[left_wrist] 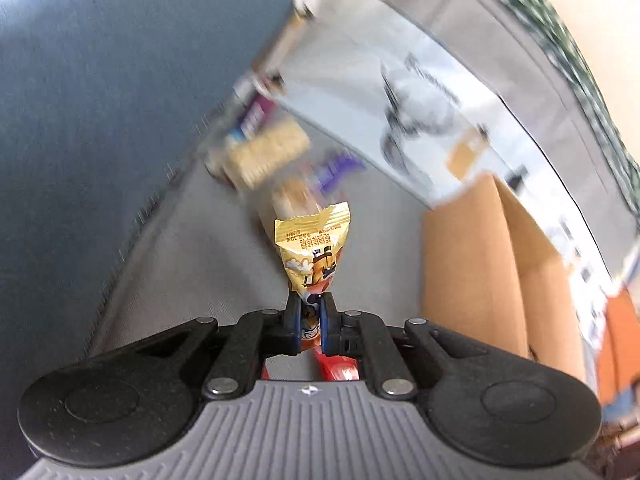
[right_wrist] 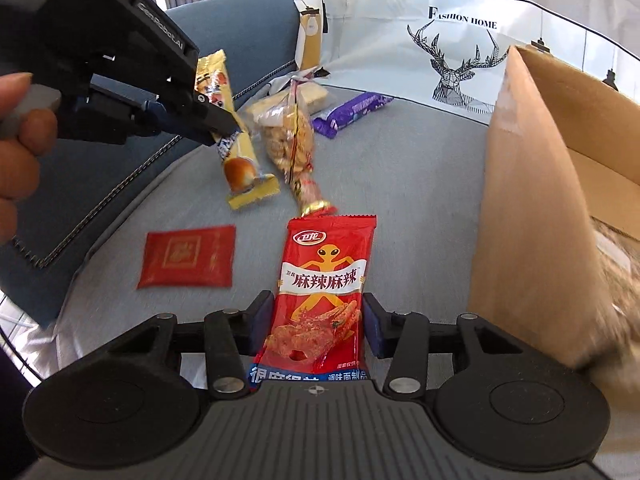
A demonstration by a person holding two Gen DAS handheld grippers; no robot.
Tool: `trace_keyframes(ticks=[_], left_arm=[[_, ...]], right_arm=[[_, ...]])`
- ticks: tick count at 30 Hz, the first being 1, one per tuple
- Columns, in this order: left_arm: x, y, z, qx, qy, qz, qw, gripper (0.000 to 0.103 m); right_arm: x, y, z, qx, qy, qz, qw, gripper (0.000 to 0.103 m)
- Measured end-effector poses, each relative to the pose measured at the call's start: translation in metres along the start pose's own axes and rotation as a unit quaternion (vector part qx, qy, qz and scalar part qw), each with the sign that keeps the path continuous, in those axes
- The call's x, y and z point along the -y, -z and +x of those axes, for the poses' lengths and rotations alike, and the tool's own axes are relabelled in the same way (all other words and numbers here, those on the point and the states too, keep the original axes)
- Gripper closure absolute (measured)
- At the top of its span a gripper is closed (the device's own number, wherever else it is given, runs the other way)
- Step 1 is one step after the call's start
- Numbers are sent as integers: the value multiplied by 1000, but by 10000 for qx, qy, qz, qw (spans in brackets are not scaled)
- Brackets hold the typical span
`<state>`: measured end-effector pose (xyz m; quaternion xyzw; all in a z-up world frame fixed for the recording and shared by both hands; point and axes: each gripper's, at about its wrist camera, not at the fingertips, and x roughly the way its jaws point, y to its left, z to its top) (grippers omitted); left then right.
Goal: Organize snacks
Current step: 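Grasp the yellow snack stick with the left tool while the right tool grasps the red spicy packet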
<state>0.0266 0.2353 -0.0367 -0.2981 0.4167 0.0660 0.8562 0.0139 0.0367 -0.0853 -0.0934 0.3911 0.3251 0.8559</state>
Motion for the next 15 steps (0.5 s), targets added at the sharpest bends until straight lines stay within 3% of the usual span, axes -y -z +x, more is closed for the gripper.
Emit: trace_keyframes(ticks=[2,6,8,10,15], left_arm=[[6,5,9,-382,-18,176,9991,94],[11,11,28,-780,-483,443,9948,90],[7,10,31,-780,-588,304,9948,84],[6,7,32,-675,-599,165,9958,71],[9,3,39,-664,-734,123,9950,63]], right_arm=[[-2,5,-4,-69,-19,-24,10000,54],[-5,12,0,-343,-30,-86,9994,52],[-7,14,1,-364,-25,-118,9993,50],[-7,13,2,-356,-15,-137,9993,49],[-7,12,6,-385,-38,-80,9992,46]])
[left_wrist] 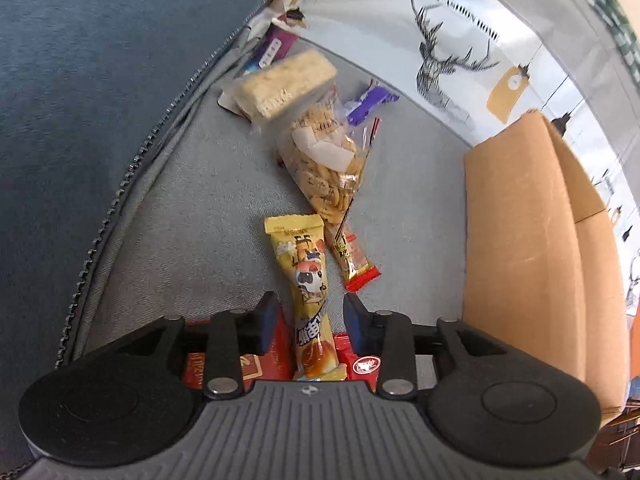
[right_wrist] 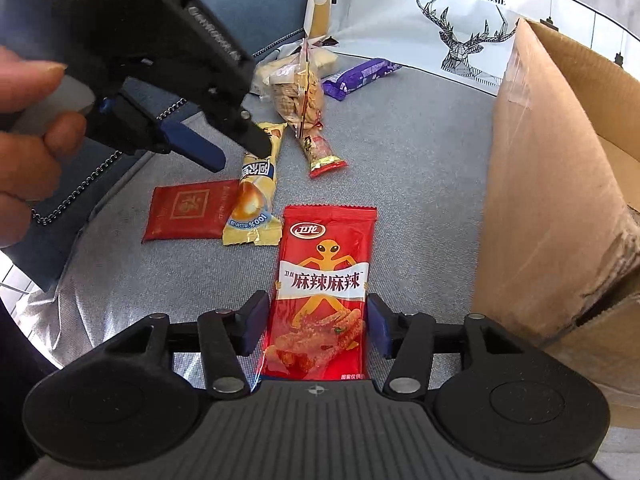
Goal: Organize snacks
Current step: 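Grasp the yellow snack stick with the left tool while the right tool grasps the red spicy packet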
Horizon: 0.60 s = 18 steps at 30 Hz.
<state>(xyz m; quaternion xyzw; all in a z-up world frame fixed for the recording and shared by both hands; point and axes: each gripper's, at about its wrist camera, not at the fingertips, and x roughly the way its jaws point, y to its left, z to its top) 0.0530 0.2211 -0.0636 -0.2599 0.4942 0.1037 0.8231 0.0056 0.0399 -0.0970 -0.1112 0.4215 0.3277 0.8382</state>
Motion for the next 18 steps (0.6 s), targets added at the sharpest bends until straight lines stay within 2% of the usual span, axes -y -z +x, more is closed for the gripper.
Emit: trace_keyframes(ticks=[4,8,11,13,18], left_arm=[[15,1,10,-111,-130,422,9990,63],[28,7,23,-266,-518,891,9943,64],[30,10,25,-240,-581,1038,9926,65],[29,11,26,-290,-571,1038,9925,77],[30,9,28,-269,-532,1010,9931,86]], right_arm=[[-3,0,2,14,20,-106,9999,45],[-1,-1,3,26,20,-92,10000,45],[-1,-1,3,31,38,-63,10000,44],[-2,-2,3,35,52,-75,10000,44],[-4,-1,3,61,103,-180,9998,48]])
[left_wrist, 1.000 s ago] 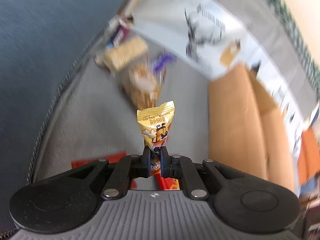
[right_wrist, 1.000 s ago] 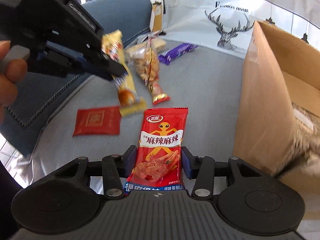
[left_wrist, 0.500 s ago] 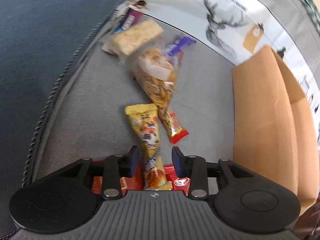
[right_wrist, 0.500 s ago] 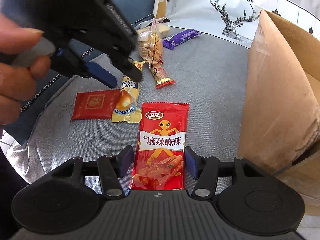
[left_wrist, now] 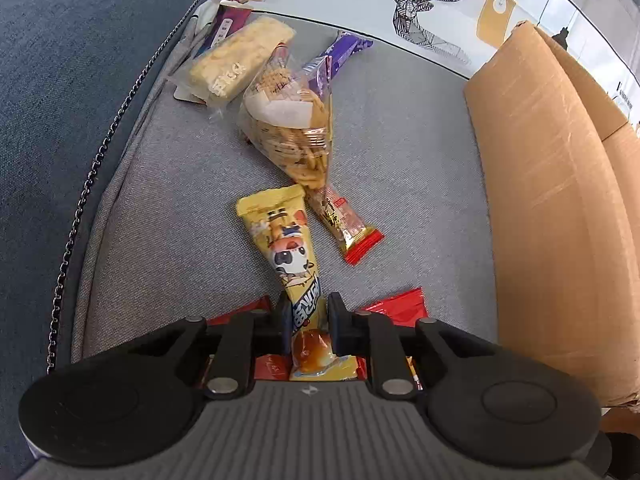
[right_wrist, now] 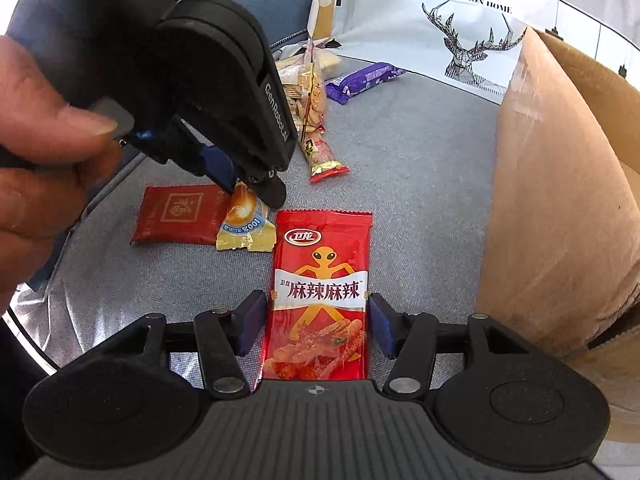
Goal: Organize snacks
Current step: 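Carry the yellow snack stick and red spicy packet over the box with both tools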
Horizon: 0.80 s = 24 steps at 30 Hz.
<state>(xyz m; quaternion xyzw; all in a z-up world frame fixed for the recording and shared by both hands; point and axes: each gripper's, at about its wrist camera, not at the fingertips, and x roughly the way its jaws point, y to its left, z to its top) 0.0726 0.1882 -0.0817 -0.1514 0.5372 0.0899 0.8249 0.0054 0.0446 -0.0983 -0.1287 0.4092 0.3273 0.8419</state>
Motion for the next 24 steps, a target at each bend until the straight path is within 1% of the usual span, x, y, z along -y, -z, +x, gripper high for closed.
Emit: trace_keyframes(ticks=[1,2,6,11,17,21,24], left_arm=[[0,0,-1,19,17,-4,10000,89],[0,-1,-2,49,53,-19,10000,89],[-2,-1,-11,232,215,-129,9994,90],[-5,2,-29,571,458,-340,9967,91],[-9,7,-57,1110,802,-531,9892,91],[-14,11,-74,1434,1004,-728,9819,91],[-16,14,-83,1598,1158,-834,9768,91]], right_arm=[[-1,0,-1,13,0,-30,10000,52],[-3,1,-2,29,15,-61,10000,53],[-4,2,-8,131,62,-122,9998,54],[-2,0,-25,503,131,-152,9985,55],[4,0,-50,869,101,44,9962,55],[6,-3,-68,1031,1,135,9946,55],[9,-8,-83,1270,-61,152,9918,55]])
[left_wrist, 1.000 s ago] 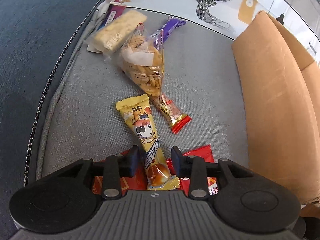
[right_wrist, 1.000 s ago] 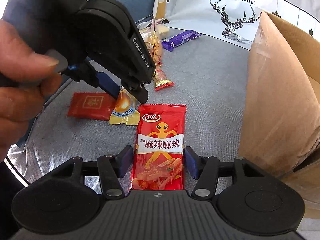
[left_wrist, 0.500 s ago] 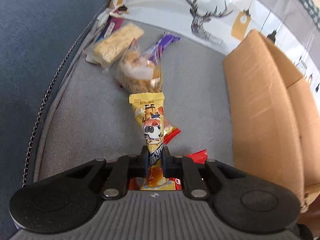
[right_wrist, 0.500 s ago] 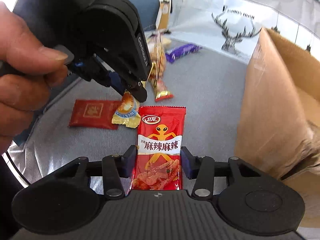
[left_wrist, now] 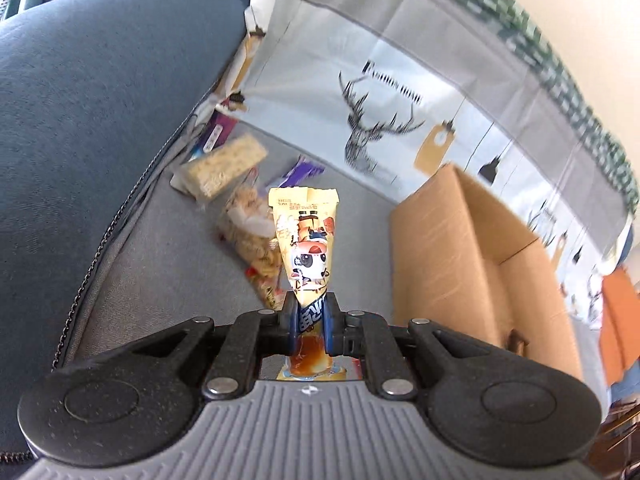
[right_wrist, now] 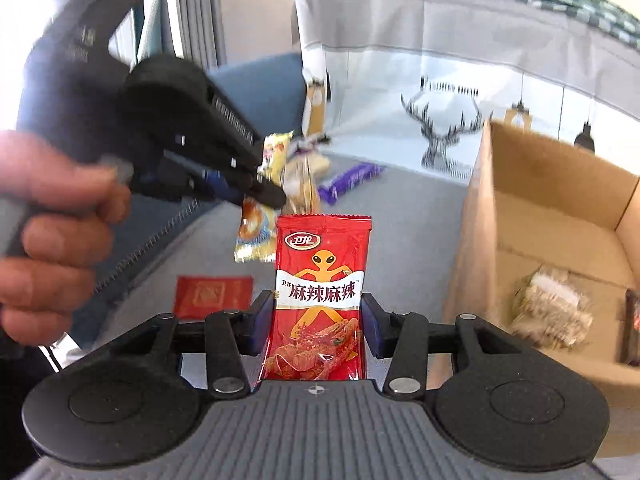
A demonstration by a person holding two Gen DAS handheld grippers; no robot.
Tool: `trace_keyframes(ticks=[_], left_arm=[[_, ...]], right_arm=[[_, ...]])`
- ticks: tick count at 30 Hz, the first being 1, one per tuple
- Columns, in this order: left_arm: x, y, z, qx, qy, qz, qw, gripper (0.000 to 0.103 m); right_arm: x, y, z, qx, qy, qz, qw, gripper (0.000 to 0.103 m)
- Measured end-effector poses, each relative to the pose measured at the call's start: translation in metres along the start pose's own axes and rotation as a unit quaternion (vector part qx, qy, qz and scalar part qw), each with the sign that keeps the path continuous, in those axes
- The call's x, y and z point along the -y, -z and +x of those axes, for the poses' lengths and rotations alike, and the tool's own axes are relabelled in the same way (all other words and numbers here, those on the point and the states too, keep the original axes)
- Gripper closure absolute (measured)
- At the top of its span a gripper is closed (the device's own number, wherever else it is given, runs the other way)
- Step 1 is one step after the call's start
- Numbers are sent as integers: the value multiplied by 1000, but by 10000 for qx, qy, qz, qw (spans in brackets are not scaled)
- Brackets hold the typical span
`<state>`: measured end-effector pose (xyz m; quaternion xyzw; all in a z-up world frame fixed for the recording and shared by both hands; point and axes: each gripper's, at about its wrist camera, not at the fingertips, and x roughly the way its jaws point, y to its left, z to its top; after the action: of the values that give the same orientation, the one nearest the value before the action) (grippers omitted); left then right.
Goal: Organize snacks
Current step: 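Carry the yellow snack stick and red spicy packet over the box with both tools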
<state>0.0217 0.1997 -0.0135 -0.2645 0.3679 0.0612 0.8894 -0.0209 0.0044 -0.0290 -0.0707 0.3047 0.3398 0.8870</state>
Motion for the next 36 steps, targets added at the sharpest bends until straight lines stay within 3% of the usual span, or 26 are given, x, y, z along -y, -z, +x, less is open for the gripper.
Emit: trace_keyframes(ticks=[12,18,24,36], left_arm=[[19,-3,-5,320,187,196,9991,91],[38,-1,2,406,239,420,9980,91],[59,1,7,602,452,567,9955,91],[114,10,18,903,1026,731,9879,91]], right_arm=[[57,-53,-54,621,-40,140,9980,55],[104,-59,-58,707,613,-409,9948,55],[149,-46,-61,707,1094,215,9912,55],[187,-39,-74,974,1654,614,9795,55]])
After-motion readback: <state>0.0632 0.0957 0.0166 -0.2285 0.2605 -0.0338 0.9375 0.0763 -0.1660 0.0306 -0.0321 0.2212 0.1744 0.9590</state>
